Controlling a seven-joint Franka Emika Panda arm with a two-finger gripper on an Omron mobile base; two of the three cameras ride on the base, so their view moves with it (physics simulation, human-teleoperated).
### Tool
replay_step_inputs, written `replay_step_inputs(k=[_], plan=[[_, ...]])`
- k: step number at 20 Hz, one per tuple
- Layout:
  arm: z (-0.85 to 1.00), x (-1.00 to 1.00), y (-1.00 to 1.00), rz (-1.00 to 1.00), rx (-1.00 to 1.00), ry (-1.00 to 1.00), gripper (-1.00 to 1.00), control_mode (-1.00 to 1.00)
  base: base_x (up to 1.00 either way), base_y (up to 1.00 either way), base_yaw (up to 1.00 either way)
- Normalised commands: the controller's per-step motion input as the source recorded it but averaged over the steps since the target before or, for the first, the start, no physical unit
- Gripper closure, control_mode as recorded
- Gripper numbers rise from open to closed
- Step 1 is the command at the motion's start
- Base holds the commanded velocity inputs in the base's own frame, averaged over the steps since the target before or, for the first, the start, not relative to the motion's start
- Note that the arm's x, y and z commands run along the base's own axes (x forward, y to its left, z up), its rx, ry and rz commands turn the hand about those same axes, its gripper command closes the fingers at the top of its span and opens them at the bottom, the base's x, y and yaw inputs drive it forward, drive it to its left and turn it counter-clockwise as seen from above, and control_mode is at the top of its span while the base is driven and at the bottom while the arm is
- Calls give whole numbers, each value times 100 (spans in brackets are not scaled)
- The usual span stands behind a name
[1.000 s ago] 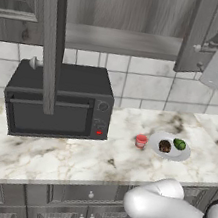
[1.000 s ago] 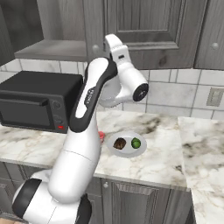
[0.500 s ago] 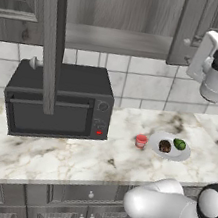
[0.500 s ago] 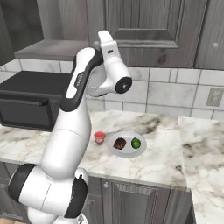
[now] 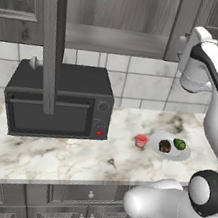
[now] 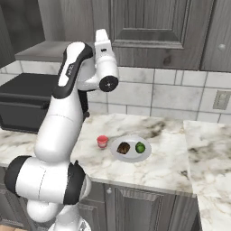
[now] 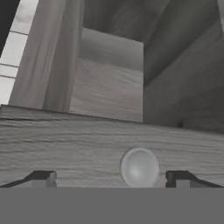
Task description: Pick the avocado and bread from the counter and place them on the plate. Then pick the jam from the cabinet and place it next to the plate. Lastly close the cabinet door.
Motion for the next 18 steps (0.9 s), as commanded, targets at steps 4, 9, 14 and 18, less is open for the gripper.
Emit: replay_step_inputs(k=[4,9,14,18], plan=[[0,36,0,-16,3,0,-100,-100,0,0,0],[0,37,0,-17,4,0,-100,-100,0,0,0],[-3,-2,3,-11,10,-1,-100,-100,0,0,0],[-1,-33,14,-8,10,-13,-100,-100,0,0,0]])
